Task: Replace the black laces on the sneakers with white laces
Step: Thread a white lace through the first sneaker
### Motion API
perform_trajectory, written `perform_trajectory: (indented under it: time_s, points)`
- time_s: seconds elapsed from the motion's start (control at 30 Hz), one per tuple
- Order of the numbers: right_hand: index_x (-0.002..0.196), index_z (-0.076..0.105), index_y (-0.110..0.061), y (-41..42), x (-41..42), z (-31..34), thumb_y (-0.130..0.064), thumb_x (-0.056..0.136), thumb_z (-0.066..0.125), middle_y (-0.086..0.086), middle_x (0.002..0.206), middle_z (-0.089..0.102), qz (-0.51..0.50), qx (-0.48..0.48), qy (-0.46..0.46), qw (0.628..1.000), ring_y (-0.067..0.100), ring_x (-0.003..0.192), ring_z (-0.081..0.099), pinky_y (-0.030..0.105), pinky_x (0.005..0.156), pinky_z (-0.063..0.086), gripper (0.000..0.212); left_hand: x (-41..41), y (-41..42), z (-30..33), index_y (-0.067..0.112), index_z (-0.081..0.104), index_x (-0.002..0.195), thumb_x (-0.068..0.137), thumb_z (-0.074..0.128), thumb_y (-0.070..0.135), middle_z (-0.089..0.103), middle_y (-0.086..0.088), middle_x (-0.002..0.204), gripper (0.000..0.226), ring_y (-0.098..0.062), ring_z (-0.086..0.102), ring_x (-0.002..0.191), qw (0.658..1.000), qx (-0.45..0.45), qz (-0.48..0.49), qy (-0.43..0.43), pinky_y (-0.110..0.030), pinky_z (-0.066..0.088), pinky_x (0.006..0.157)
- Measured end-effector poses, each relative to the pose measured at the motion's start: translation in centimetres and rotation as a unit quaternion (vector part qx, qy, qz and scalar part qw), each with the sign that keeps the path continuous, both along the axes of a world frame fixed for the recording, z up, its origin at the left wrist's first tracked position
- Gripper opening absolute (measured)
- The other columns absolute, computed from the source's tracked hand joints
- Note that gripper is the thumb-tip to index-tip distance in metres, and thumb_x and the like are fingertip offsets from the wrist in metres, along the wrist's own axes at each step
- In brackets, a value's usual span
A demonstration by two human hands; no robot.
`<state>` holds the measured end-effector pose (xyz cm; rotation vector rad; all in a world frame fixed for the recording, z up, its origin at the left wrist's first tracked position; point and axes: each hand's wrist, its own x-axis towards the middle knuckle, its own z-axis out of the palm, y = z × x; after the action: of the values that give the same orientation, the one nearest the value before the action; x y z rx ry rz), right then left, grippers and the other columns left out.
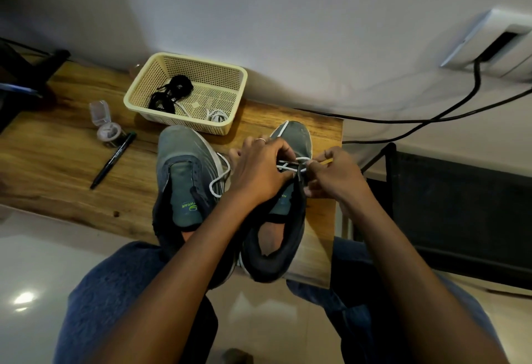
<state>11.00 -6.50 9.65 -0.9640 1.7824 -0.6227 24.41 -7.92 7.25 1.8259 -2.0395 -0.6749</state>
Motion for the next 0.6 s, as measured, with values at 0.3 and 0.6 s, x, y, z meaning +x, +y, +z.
perform_trajectory:
  time_s: [0.3, 0.6]
  points:
    - [0.084, 0.049, -0.007, -0.5, 0.1, 0.3, -0.007, 0.096, 0.053, 0.013, 0.081, 0.061, -0.034, -0.023, -0.022, 0.999, 0.017, 0.060, 0.062, 0.027, 0.050, 0.056, 0.013, 0.9, -0.1, 0.4, 0.024, 0.030, 0.134, 0.073, 0.076, 0.040, 0.033, -0.005, 0.139, 0.078, -0.026, 0.028, 0.134, 0.991, 0.106, 0.076, -0.018, -0.045, 0.024, 0.106]
    - [0.091, 0.061, -0.009, -0.7, -0.9, 0.7, -0.014, 0.090, 0.065, 0.012, 0.084, 0.066, 0.014, -0.084, 0.062, 0.994, 0.019, 0.065, 0.066, 0.026, 0.049, 0.052, 0.007, 1.4, 0.0, 0.6, 0.011, 0.032, 0.140, 0.082, 0.062, 0.053, 0.045, -0.011, 0.142, 0.077, -0.032, 0.037, 0.133, 0.980, 0.170, 0.091, -0.053, -0.048, 0.024, 0.108]
